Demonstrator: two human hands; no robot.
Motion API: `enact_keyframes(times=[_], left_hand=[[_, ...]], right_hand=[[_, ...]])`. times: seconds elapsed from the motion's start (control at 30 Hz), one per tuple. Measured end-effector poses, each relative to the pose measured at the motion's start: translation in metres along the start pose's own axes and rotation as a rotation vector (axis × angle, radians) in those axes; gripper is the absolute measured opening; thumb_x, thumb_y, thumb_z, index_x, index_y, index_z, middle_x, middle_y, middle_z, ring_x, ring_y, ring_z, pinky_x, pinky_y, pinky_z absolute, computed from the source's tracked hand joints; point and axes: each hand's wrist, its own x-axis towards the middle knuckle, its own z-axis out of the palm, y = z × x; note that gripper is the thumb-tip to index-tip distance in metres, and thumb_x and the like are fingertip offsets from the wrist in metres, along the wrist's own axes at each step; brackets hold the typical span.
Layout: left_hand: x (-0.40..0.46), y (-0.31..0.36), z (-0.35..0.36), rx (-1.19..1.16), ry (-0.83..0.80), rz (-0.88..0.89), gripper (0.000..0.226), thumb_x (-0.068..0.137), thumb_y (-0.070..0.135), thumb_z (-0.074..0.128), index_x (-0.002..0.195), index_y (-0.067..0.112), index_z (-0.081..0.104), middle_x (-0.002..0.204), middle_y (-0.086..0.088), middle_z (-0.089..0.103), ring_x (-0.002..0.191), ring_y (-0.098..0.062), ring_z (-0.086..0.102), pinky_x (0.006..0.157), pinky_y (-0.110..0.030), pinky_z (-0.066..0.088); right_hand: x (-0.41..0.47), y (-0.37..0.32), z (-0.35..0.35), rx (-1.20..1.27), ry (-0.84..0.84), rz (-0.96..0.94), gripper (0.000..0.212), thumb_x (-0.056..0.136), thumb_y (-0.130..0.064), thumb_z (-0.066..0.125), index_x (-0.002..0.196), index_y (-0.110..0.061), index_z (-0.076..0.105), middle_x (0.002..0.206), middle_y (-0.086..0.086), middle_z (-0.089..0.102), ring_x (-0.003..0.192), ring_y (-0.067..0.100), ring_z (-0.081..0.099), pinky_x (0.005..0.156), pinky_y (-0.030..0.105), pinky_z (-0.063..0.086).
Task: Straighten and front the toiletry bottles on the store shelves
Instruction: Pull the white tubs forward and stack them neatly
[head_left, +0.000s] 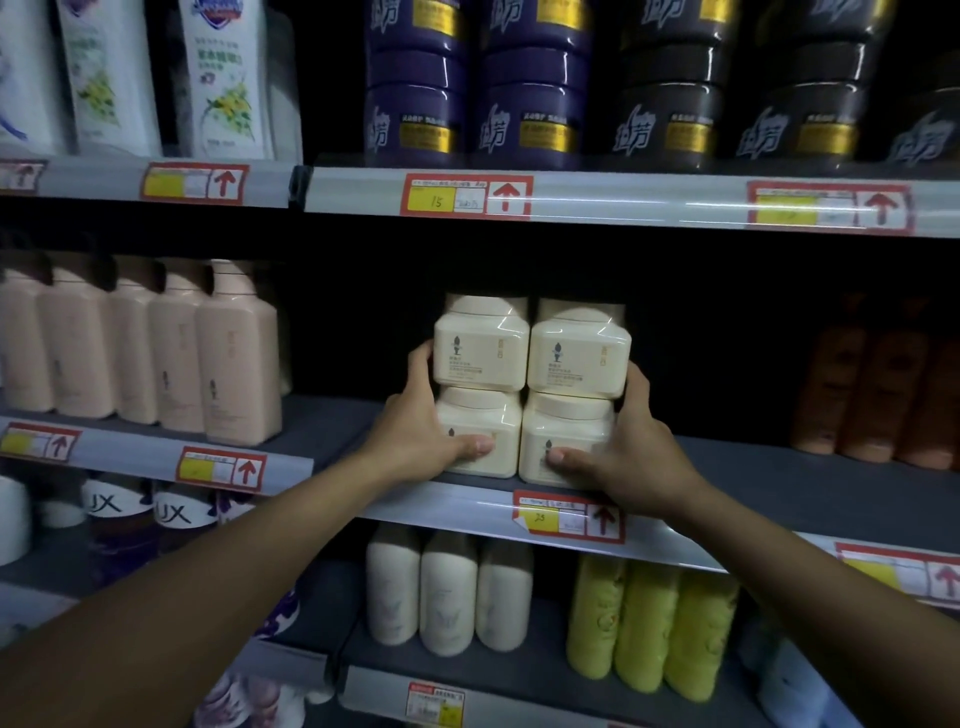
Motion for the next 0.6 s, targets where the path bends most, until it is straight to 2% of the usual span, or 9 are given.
enact_keyframes(times=[0.1,0.2,0.33,0.47,0.6], left_hand=[[-0.003,0.006,0.006,0.014,0.011,0.012,0.128,0.057,0.044,0.099,0.149,0.051,0.009,0.134,0.005,0.065,0.115,-0.021,0.067,0.104,-0.05,0.055],[-0.005,0.007,0.009,0.008,0.018,0.004,0.127,0.06,0.041,0.098,0.15,0.051,0.009,0.133,0.005,0.066,0.116,-0.02,0.067,0.105,-0.048,0.054],[-0.013,0.01,0.012,0.037,0.026,-0.026,0.12,0.069,0.039,0.095,0.155,0.038,0.011,0.139,0.003,0.063,0.125,-0.02,0.062,0.108,-0.036,0.046],[-0.027,0.013,0.016,0.099,0.1,-0.055,0.112,0.077,0.037,0.09,0.157,0.03,0.012,0.139,-0.004,0.064,0.125,-0.026,0.062,0.103,-0.044,0.049],[-0.044,0.011,0.024,0.165,0.215,-0.025,0.101,0.083,0.029,0.086,0.156,0.026,0.016,0.138,-0.004,0.062,0.127,-0.027,0.06,0.102,-0.045,0.05]], right_hand=[[-0.002,0.004,-0.005,0.009,-0.002,-0.004,0.119,0.065,-0.042,0.095,0.152,-0.045,0.013,0.137,-0.01,0.059,0.124,0.024,0.062,0.101,0.055,0.054],[-0.004,0.007,-0.006,0.03,-0.005,-0.005,0.121,0.066,-0.044,0.094,0.154,-0.045,0.01,0.137,-0.01,0.059,0.124,0.023,0.062,0.101,0.055,0.054],[-0.009,0.008,-0.002,0.021,0.006,0.026,0.109,0.072,-0.045,0.09,0.153,-0.036,0.017,0.137,-0.007,0.06,0.124,0.023,0.062,0.102,0.051,0.054],[-0.017,0.008,0.001,-0.061,0.014,0.077,0.096,0.079,-0.046,0.086,0.151,-0.022,0.027,0.139,0.003,0.063,0.124,0.028,0.063,0.101,0.048,0.054],[-0.031,0.012,-0.004,-0.198,0.028,0.045,0.09,0.087,-0.041,0.078,0.154,-0.027,0.02,0.139,0.007,0.063,0.121,0.029,0.065,0.098,0.05,0.057]])
